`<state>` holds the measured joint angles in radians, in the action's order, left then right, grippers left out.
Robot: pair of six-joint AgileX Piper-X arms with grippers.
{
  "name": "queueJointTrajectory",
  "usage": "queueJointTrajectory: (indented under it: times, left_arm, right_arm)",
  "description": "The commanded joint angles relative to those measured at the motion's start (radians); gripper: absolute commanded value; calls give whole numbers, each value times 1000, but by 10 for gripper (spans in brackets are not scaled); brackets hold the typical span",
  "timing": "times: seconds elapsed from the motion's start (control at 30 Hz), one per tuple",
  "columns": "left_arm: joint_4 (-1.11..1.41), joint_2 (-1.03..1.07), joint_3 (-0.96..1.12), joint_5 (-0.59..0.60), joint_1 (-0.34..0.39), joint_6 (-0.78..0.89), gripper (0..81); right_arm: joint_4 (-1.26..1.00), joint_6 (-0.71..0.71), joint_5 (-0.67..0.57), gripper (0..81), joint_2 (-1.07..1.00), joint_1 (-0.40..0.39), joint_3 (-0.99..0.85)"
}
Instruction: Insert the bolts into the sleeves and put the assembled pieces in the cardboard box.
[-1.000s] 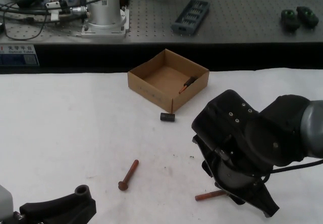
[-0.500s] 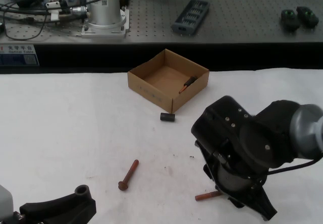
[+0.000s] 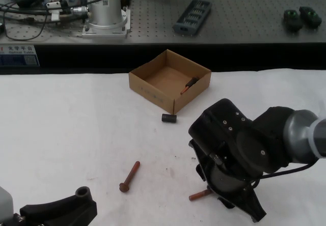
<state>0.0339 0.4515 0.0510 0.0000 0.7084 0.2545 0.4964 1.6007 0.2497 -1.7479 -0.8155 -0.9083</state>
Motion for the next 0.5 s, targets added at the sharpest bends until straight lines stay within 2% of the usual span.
queueJointTrajectory:
  times: [0.0, 0.07, 0.13, 0.2, 0.23, 0.27, 0.47]
  left_arm:
    - [21, -11, 4, 11, 5, 9, 6]
    - [21, -11, 4, 11, 5, 9, 6]
    - [21, -11, 4, 11, 5, 9, 6]
    - [21, -11, 4, 11, 5, 9, 6]
    - [21, -11, 4, 11, 5, 9, 6]
    - [21, -11, 4, 11, 5, 9, 6]
    - [21, -11, 4, 11, 5, 9, 6]
  right_arm:
    - [-31, 59, -13, 358, -24, 7, -1]
    - [-40, 36, -32, 319, -35, 10, -1]
    - [-41, 21, -36, 230, -35, 10, -1]
    - [-45, 17, -43, 109, -35, 10, -1]
    - [-45, 17, -43, 19, -35, 10, -1]
    - [-45, 17, -43, 61, -35, 10, -1]
    - [-41, 0, -22, 58, -35, 10, -1]
